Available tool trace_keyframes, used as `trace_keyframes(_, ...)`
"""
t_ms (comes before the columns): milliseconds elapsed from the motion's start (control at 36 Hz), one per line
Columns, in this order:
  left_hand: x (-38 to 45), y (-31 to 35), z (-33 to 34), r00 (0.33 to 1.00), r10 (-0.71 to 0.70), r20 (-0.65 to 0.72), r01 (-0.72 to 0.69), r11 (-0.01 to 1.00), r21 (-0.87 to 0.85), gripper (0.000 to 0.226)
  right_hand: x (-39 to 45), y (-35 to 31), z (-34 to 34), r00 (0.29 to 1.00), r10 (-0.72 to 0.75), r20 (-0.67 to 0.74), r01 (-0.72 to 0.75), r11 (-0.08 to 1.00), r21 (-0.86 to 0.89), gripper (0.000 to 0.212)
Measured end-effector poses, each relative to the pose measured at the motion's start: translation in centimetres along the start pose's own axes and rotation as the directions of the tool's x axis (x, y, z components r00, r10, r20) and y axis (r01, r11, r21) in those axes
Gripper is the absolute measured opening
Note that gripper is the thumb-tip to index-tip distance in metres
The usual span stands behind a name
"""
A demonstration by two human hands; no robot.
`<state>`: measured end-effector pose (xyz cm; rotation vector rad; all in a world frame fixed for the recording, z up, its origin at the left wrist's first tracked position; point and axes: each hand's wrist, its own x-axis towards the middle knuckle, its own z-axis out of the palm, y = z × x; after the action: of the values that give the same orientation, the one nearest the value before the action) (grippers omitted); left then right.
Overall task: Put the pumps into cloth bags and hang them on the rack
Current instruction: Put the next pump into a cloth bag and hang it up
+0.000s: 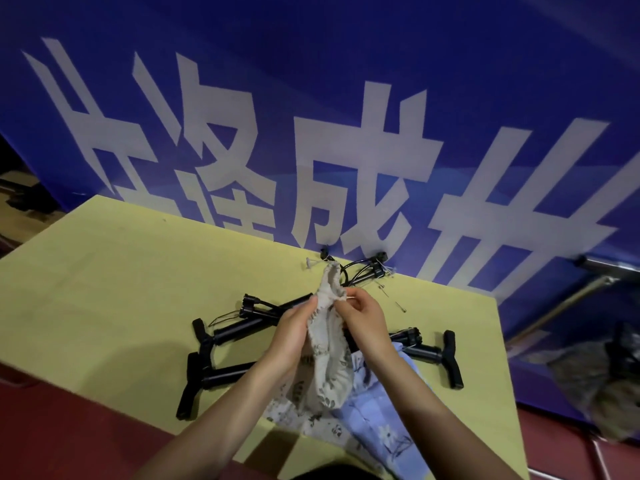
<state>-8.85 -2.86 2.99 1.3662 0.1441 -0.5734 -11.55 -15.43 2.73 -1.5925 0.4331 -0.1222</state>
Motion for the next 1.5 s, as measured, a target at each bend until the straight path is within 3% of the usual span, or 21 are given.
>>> trace_keyframes(83,1.1,0.9,0.2,1.000,0.023,-0.016,-0.023,1.000,0.007,0.033,1.1,-0.6,-1.2,0.993,0.118,-0.005,-0.117,0.990,0.084,0.024)
trace_keyframes(167,2.5,2.4,-0.7,0.999,0.018,-0.042,-0.021,0.998,-0.062,0.036,2.7,-0.6,-2.9,0.959,0.279,0.041,-0.279,0.917,0.284,0.026)
trace_keyframes(250,3.9,4.0,-1.9,0.998,-0.031,-0.048,0.025,0.992,-0.124,0.042,4.3,-0.2,-4.9,0.945,0.327,0.005,-0.320,0.921,0.221,0.024)
trace_keyframes(333,5.0,5.0,-2.1,0.995,-0.097,0.008,0.096,0.976,-0.194,0.039,4.7,-0.6,-6.4,0.977,0.207,-0.045,-0.209,0.978,-0.026,0.020)
trace_keyframes(417,6.1,5.5,-1.9,0.989,-0.143,0.042,0.148,0.962,-0.228,0.043,5.2,-0.7,-7.1,0.999,0.003,0.035,0.002,0.989,-0.151,0.012)
trace_keyframes(500,7.1,6.4,-1.7,0.985,-0.156,0.067,0.169,0.951,-0.258,0.049,5.9,-0.3,-7.6,0.995,-0.082,0.049,0.092,0.965,-0.245,0.011)
trace_keyframes(722,10.6,10.4,-1.2,0.993,0.000,0.117,0.030,0.966,-0.256,0.044,9.5,-0.6,-7.3,0.959,-0.266,0.096,0.280,0.842,-0.460,0.017)
trace_keyframes(806,11.8,9.7,-1.8,0.986,0.052,0.157,-0.041,0.997,-0.071,0.043,11.3,0.4,-7.9,0.981,-0.194,0.027,0.188,0.893,-0.410,0.013)
trace_keyframes(889,12.8,8.7,-2.7,0.966,0.072,0.250,-0.091,0.994,0.064,0.034,12.6,2.5,-9.6,0.989,0.121,0.090,-0.104,0.980,-0.171,0.012)
trace_keyframes(944,13.3,8.2,-3.0,0.962,0.009,0.274,-0.048,0.990,0.133,0.026,13.5,4.0,-10.9,0.952,0.281,0.122,-0.283,0.959,0.000,0.024)
trace_keyframes(1028,13.7,7.3,-2.9,0.960,-0.106,0.260,-0.021,0.897,0.442,0.019,15.2,6.4,-12.6,0.920,0.376,-0.115,-0.378,0.926,-0.002,0.029)
trace_keyframes(1083,13.9,6.4,-2.6,0.959,-0.171,0.227,0.016,0.830,0.558,0.018,16.6,8.7,-13.6,0.871,0.393,-0.296,-0.436,0.895,-0.096,0.027)
trace_keyframes(1139,14.1,5.3,-2.2,0.948,-0.216,0.233,0.077,0.867,0.493,0.018,17.6,10.6,-14.4,0.842,0.370,-0.392,-0.490,0.830,-0.268,0.029)
trace_keyframes(1250,14.1,3.6,-1.0,0.918,-0.282,0.280,0.169,0.915,0.366,0.028,18.6,12.8,-15.0,0.896,0.303,-0.326,-0.444,0.638,-0.629,0.037)
trace_keyframes(1333,14.4,2.5,-0.4,0.905,-0.314,0.286,0.207,0.914,0.349,0.025,19.6,14.1,-14.9,0.909,0.305,-0.283,-0.409,0.532,-0.742,0.042)
trace_keyframes(1500,15.1,1.4,-0.4,0.900,-0.340,0.272,0.259,0.920,0.293,0.018,20.4,15.8,-14.6,0.909,0.319,-0.269,-0.372,0.329,-0.868,0.030)
